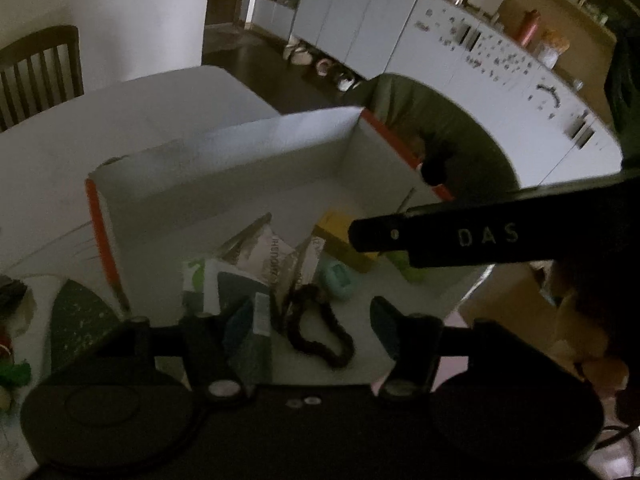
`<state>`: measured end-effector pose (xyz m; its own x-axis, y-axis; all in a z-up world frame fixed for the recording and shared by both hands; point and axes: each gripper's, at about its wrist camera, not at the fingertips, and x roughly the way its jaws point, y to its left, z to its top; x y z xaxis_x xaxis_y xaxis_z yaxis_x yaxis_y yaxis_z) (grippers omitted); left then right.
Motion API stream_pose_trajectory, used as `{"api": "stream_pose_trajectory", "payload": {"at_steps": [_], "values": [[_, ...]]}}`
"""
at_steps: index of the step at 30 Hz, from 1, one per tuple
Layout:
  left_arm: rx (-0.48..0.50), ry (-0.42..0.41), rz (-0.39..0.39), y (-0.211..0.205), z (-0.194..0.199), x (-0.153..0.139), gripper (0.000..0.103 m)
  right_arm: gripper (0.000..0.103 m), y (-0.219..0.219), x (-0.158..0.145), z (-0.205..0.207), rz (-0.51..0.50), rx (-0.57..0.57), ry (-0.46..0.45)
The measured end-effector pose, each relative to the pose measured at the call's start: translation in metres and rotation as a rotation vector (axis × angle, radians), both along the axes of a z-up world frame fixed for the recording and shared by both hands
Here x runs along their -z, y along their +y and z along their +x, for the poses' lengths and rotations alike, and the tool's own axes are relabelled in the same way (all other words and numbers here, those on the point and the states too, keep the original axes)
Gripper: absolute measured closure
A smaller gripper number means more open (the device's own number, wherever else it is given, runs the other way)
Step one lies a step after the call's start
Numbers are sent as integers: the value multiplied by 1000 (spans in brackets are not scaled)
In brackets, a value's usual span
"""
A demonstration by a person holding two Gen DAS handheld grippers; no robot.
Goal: Organize objects
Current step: 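Move both grippers back over the clutter pile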
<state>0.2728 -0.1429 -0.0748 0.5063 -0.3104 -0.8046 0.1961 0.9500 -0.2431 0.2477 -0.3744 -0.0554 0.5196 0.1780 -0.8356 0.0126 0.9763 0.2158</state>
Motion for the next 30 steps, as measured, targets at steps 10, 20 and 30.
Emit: {"api": "stream_pose_trajectory", "payload": {"at_steps": [10,20,30], "values": [[-38,-74,-3,42,-44,-35,31,42,23,-31,-46,78,39,-73],[-110,-103,23,98,-75,-46,6,26,70,-37,-74,94,4,-129],[-188,-118,27,155,-98,-42,1,23,125,-41,-83,73,-70,-167]]}}
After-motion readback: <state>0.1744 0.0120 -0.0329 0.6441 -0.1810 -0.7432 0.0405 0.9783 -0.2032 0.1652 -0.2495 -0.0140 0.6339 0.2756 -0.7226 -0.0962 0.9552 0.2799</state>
